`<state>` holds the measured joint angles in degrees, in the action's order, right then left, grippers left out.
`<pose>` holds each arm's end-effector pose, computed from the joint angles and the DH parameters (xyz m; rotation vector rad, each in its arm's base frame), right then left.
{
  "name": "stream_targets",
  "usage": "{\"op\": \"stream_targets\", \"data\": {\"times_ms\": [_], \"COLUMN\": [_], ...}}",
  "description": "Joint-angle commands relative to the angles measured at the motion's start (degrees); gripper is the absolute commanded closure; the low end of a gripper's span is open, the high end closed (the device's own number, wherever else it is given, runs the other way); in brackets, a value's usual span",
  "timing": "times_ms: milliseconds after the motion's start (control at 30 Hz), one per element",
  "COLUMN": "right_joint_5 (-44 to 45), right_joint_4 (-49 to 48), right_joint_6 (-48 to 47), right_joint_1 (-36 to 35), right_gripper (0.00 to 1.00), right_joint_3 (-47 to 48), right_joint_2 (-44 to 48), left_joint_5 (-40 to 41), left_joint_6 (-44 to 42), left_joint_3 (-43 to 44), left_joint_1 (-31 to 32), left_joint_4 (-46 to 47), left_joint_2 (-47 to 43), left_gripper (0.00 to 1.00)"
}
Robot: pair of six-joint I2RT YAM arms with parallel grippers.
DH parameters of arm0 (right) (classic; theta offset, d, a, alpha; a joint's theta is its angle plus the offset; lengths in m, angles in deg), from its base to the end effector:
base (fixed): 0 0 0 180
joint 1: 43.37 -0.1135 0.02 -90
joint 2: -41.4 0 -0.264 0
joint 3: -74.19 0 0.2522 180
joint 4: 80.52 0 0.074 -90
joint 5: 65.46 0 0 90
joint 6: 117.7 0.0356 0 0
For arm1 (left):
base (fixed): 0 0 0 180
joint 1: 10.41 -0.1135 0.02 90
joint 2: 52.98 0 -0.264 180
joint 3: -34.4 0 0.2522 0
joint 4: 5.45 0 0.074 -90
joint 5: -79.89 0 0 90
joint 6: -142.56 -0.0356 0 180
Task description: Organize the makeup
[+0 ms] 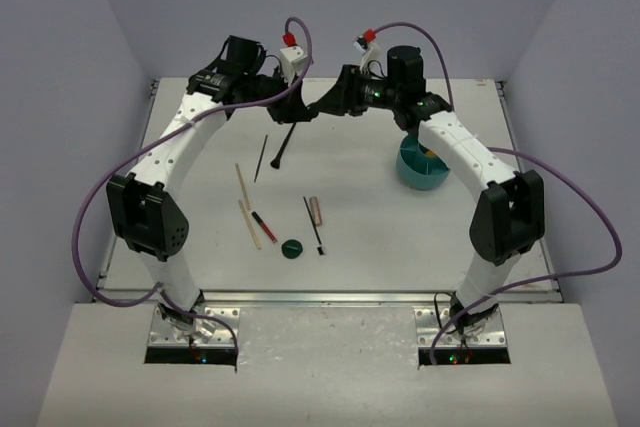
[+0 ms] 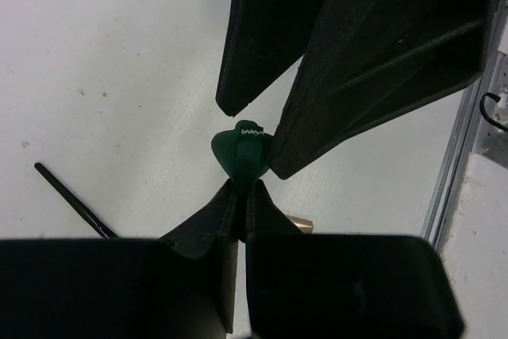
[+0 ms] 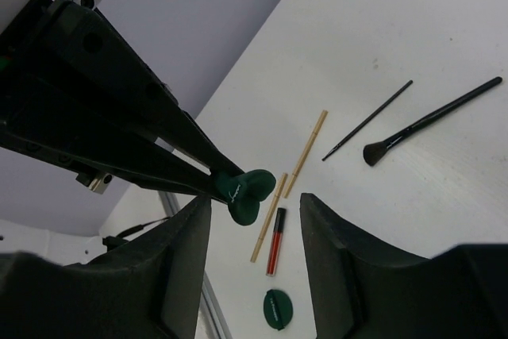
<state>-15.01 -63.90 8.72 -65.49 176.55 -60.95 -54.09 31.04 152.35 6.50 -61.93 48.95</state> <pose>0.3860 0.1814 0.3424 -0.2753 1.9969 1.3201 0.3686 -0.1379 0.3768 1.0748 1.8790 -0.8192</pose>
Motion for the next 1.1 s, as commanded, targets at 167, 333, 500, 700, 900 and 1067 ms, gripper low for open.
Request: {"op": "stream_targets", "data": {"times_ms": [167, 333, 500, 700, 900, 1067], "right_joint_5": [-2.8, -2.1, 0.3, 3.8, 17.8, 26.7], "right_joint_4": [-8.8, -9.4, -4.3, 11.6, 23.2, 26.2], "right_joint_6": [7.0, 6.6, -0.9, -14.7, -45.9, -63.4], "right_joint_1": [-1.2, -1.1, 1.9, 16.7, 25.5, 26.9], "right_gripper": [0.76, 1.00, 1.00, 1.00, 1.00, 1.00], "right_joint_3": [2.0, 1.6, 1.5, 2.4, 2.8, 2.4], "right_joint_2": [-3.2, -3.0, 0.8, 6.8, 10.1, 8.5], "left_joint_5": [-1.5, -0.9, 1.1, 10.0, 16.5, 17.2], "left_joint_6": [0.4, 0.7, 2.1, 3.7, 3.6, 3.2], "left_joint_3": [-0.3, -0.8, -0.2, 0.1, -4.7, -6.6], "left_joint_1": [0.9, 1.0, 1.1, 1.0, 0.8, 0.8], "left_joint_4": [2.6, 2.6, 2.6, 2.5, 2.2, 1.8], "left_joint_2": [-1.6, -1.5, -1.0, -1.3, -2.4, -2.3], "left_gripper": [1.00, 0.93, 0.00, 0.00, 0.00, 0.00]}}
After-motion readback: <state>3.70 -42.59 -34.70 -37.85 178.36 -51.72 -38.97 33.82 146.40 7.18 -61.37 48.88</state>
